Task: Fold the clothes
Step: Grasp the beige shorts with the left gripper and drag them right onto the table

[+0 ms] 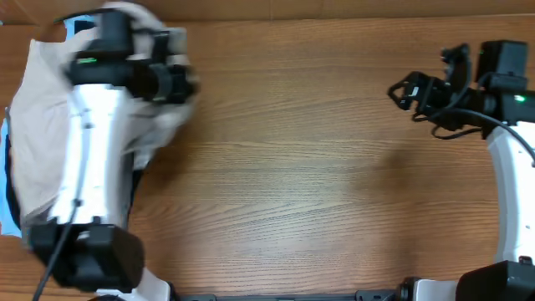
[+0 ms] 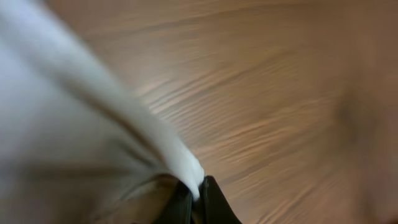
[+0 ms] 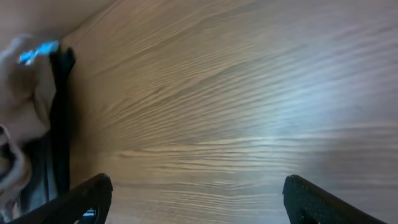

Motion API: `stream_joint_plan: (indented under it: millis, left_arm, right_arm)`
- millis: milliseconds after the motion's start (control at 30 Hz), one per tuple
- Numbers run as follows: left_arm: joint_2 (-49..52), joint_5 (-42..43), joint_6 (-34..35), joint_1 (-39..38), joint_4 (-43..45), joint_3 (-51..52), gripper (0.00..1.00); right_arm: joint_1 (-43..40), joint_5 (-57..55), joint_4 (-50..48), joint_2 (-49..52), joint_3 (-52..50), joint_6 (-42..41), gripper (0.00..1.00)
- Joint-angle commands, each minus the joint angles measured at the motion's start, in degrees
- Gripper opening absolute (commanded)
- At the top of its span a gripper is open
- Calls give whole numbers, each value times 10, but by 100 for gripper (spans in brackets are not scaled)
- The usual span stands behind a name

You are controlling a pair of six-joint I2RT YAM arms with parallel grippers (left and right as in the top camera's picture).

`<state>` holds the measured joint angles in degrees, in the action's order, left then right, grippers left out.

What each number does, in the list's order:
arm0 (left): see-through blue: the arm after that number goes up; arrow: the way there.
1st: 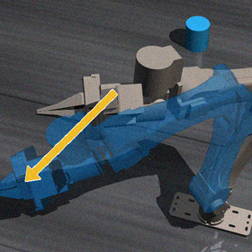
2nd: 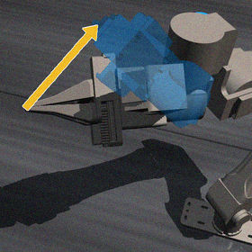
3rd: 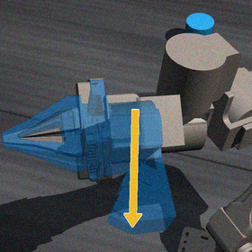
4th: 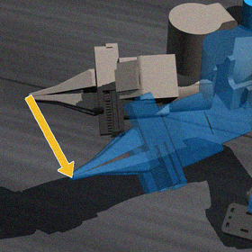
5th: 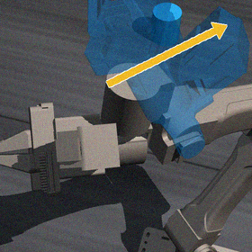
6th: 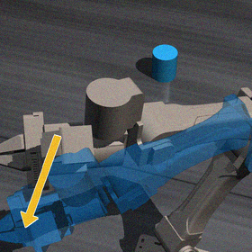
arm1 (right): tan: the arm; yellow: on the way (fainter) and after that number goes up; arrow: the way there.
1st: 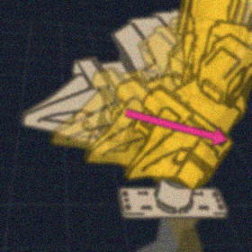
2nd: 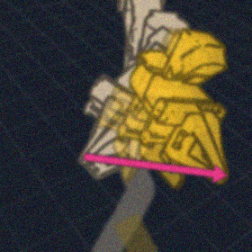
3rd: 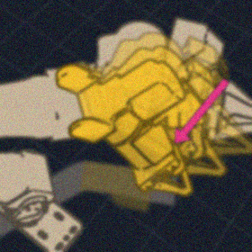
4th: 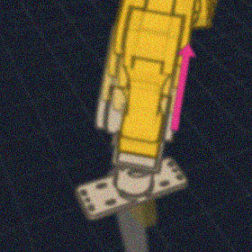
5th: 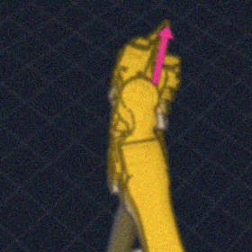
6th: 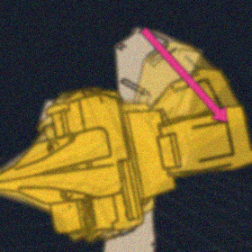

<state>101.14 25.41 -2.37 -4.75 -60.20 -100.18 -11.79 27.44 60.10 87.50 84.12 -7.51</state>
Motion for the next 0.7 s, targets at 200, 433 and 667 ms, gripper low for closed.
stream_joint_plan:
  millis: [200,433,667]
  left_arm:
    - [178,24,65,-323,251,-13,5]
    - [317,19,69,-408,351,-14,59]
    - [263,19,72,-374,273,-64,100]
  right_arm:
    - [-93,16,24,0,19,2,92]
    - [-125,13,24,0,19,19,96]
    - [-131,5,7,0,19,20,99]
